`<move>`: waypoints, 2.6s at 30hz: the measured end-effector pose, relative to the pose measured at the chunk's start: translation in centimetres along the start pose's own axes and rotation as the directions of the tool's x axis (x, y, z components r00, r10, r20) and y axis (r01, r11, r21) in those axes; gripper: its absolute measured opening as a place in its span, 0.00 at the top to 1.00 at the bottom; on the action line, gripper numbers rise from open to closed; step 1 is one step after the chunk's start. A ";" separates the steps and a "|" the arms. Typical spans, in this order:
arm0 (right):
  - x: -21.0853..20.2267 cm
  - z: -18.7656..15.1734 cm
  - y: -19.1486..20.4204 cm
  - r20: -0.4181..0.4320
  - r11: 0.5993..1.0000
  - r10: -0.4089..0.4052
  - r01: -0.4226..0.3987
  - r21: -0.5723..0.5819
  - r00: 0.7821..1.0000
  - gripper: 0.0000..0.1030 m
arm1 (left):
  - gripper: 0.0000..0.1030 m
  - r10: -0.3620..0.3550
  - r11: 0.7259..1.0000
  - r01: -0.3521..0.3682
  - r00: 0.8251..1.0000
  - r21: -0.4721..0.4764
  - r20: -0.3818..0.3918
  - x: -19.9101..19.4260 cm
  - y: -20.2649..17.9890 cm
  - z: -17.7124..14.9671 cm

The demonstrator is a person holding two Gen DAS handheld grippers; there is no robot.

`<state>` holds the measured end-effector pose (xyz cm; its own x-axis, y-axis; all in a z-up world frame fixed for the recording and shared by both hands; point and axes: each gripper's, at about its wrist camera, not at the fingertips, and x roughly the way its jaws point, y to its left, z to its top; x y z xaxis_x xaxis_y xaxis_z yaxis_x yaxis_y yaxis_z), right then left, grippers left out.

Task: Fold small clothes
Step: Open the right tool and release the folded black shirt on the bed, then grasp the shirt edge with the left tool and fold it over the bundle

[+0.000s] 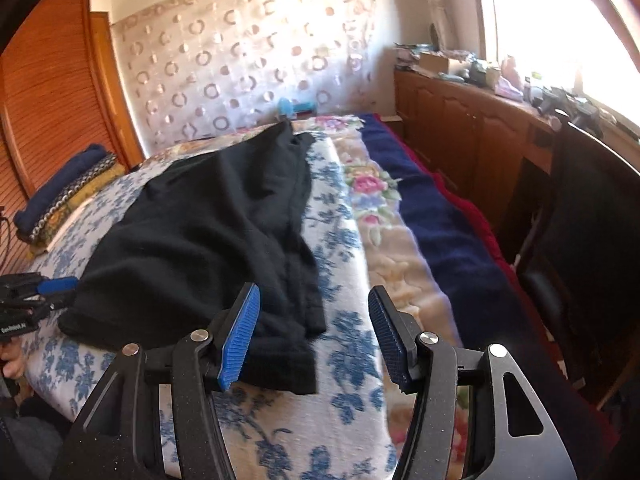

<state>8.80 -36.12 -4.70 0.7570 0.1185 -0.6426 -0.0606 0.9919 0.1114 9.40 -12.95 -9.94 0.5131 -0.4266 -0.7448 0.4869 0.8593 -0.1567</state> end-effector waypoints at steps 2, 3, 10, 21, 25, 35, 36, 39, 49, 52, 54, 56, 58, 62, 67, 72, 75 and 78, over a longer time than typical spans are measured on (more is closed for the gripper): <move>0.5 0.0 0.3 -0.011 1.000 0.010 -0.010 -0.012 1.000 0.44 | 0.72 -0.010 1.000 0.010 1.000 -0.005 0.005 -0.1 0.0 -0.2; 0.7 -0.1 0.4 -0.018 1.000 0.013 -0.014 -0.016 1.000 0.44 | 0.72 -0.024 1.000 0.024 1.000 -0.010 0.004 -0.2 0.0 -0.3; 1.3 -0.7 1.0 -0.041 0.999 0.021 -0.022 -0.036 0.999 0.44 | 0.72 -0.115 0.993 0.115 0.993 -0.003 0.010 -1.0 -0.6 -1.4; -0.6 0.3 3.5 0.001 0.995 0.065 -0.065 -0.074 0.998 0.24 | 1.00 -0.215 0.976 0.214 0.962 0.026 0.166 -5.0 -1.4 1.9; -1.4 0.4 6.0 0.002 0.985 0.116 -0.115 -0.131 0.993 0.23 | 1.00 -0.218 0.976 0.209 0.952 0.063 0.213 -6.4 -2.3 4.3; -0.5 -0.7 9.6 -0.041 0.961 0.182 -0.187 -0.205 0.982 0.22 | 1.00 -0.213 0.977 0.202 0.943 0.067 0.255 -6.4 -2.3 7.6; -0.2 -0.8 9.6 -0.046 0.961 0.178 -0.184 -0.208 0.983 0.22 | 1.00 -0.212 0.977 0.202 0.943 0.065 0.258 -6.4 -2.4 7.8; 1.3 -1.1 9.6 -0.073 0.962 0.147 -0.159 -0.221 0.986 0.22 | 1.00 -0.205 0.979 0.197 0.941 0.059 0.268 -6.3 -2.1 8.3; 4.2 -1.3 7.2 -0.108 0.965 -0.016 -0.013 -0.260 0.994 0.26 | 1.00 -0.210 0.978 0.207 0.937 0.038 0.279 -6.3 -0.5 8.6; 4.2 -1.1 7.1 -0.100 0.963 -0.018 -0.010 -0.269 0.995 0.42 | 1.00 -0.210 0.977 0.210 0.936 0.031 0.283 -6.1 0.0 8.4; 4.2 -0.9 7.1 -0.093 0.958 -0.032 0.004 -0.285 0.995 0.72 | 1.00 -0.213 0.976 0.214 0.937 0.025 0.278 -6.0 0.3 8.2; 3.9 -0.7 7.4 -0.093 0.957 -0.027 -0.001 -0.290 0.995 0.87 | 1.00 -0.205 0.978 0.205 0.940 0.027 0.273 -5.9 0.4 8.0; 3.4 -0.4 7.8 -0.068 0.950 -0.033 0.010 -0.312 0.997 0.93 | 1.00 -0.188 0.982 0.187 0.943 0.029 0.276 -6.0 0.4 7.8; 2.5 1.4 7.7 -0.022 0.954 -0.023 0.015 -0.299 0.999 0.94 | 1.00 -0.166 0.985 0.170 0.949 0.007 0.267 -5.7 1.3 8.4; 2.4 4.3 7.8 0.023 0.946 -0.019 0.026 -0.323 1.000 0.95 | 1.00 -0.142 0.989 0.150 0.955 -0.012 0.260 -5.0 2.8 9.5; 3.2 7.6 8.6 0.063 0.934 -0.004 0.027 -0.356 0.998 0.96 | 1.00 -0.114 0.991 0.129 0.960 -0.040 0.256 -4.1 4.8 11.2; 3.9 9.4 9.0 0.092 0.925 0.011 0.025 -0.379 0.996 0.96 | 1.00 -0.099 0.991 0.118 0.960 -0.055 0.263 -3.8 6.0 12.4; 5.1 11.8 9.9 0.125 0.907 0.016 0.038 -0.420 0.992 0.96 | 0.99 -0.072 0.993 0.093 0.962 -0.071 0.263 -2.9 7.3 14.1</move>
<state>19.74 -26.26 2.01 0.8314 0.1279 -0.5407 -0.2992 0.9231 -0.2416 21.43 -9.42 0.17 0.6449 -0.5464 -0.5345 0.4814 0.8335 -0.2712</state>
